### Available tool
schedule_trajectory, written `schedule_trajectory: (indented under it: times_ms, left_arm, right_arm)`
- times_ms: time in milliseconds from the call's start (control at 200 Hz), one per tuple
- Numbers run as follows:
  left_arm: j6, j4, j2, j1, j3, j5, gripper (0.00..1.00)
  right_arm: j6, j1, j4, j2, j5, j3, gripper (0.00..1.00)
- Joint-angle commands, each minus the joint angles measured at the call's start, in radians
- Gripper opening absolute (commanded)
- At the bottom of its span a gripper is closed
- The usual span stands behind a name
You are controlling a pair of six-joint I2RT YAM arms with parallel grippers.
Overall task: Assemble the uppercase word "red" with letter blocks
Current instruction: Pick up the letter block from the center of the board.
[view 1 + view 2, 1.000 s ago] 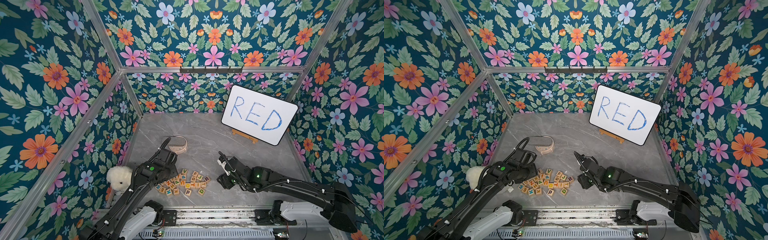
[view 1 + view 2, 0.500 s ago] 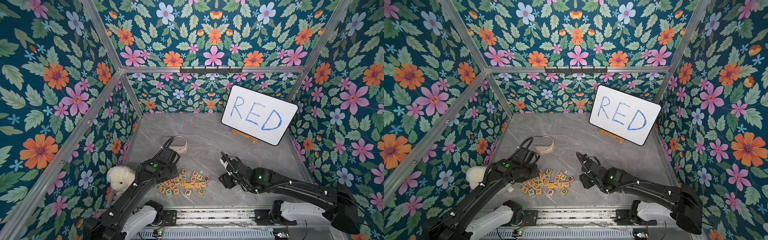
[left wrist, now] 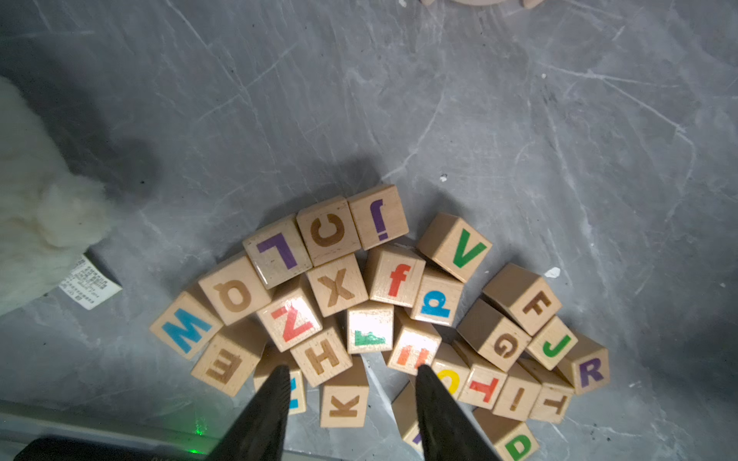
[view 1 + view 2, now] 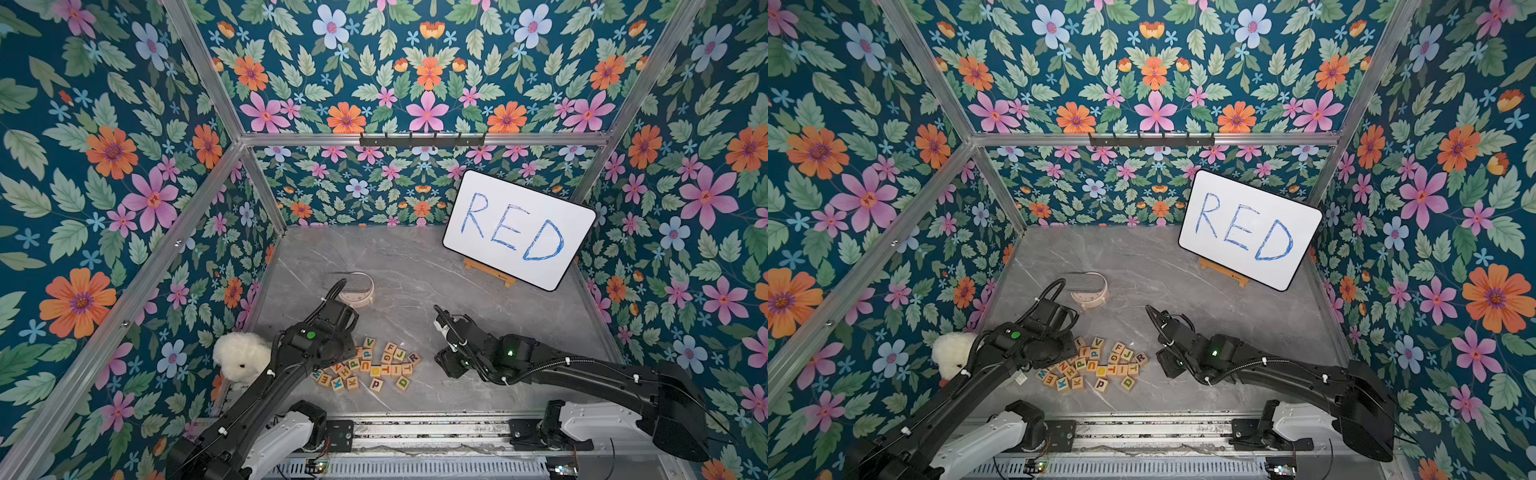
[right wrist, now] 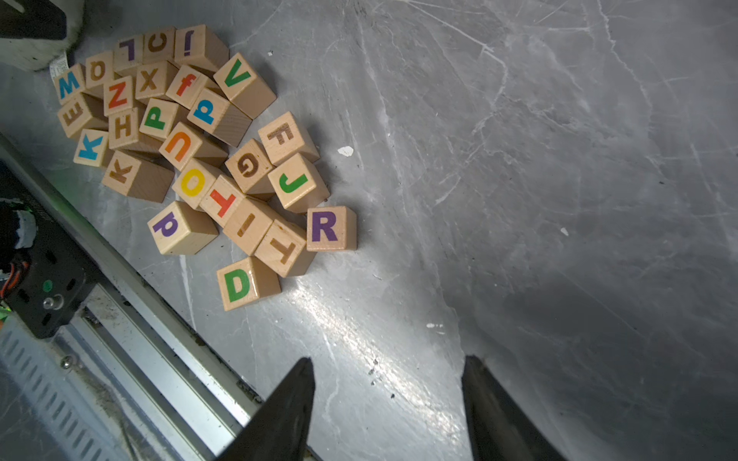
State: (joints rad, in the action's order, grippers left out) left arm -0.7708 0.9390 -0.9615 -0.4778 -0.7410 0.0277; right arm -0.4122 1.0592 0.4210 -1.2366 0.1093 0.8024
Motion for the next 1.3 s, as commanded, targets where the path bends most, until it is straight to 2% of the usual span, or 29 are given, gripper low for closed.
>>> schedule_trajectory:
  times_ms: [0,105,225,370,505,850,985,1295]
  left_arm:
    - [-0.044,0.007,-0.003,0.002,0.008,0.009,0.55]
    - [-0.055,-0.024,-0.019,0.002,0.005,-0.01,0.55]
    - [-0.078,-0.025,-0.026,0.001,-0.003,0.02,0.55]
    - [-0.116,-0.054,0.041,0.002,0.039,0.019,0.55]
    - [-0.136,-0.055,0.105,0.001,0.089,0.001,0.55]
    - [-0.102,-0.044,0.099,0.002,0.085,0.035,0.58]
    - [-0.097,-0.075,0.106,0.001,0.103,0.017,0.59]
    - [-0.101,-0.063,0.126,0.001,0.111,0.021,0.59]
  right_arm:
    - [0.011,0.0,-0.033,-0.019,-0.006,-0.001,0.6]
    - [0.016,0.0,0.009,-0.059,-0.018,0.049,0.58]
    - [0.006,0.0,0.01,-0.118,-0.057,0.086,0.57]
    - [-0.024,0.001,-0.033,-0.199,-0.106,0.11,0.53]
    - [-0.028,0.001,0.017,-0.314,-0.098,0.203,0.51]
    - [-0.014,0.004,0.101,-0.542,-0.114,0.389,0.5]
    - [-0.022,0.006,0.126,-0.581,-0.095,0.422,0.45]
    - [-0.046,0.005,0.166,-0.619,-0.065,0.453,0.45]
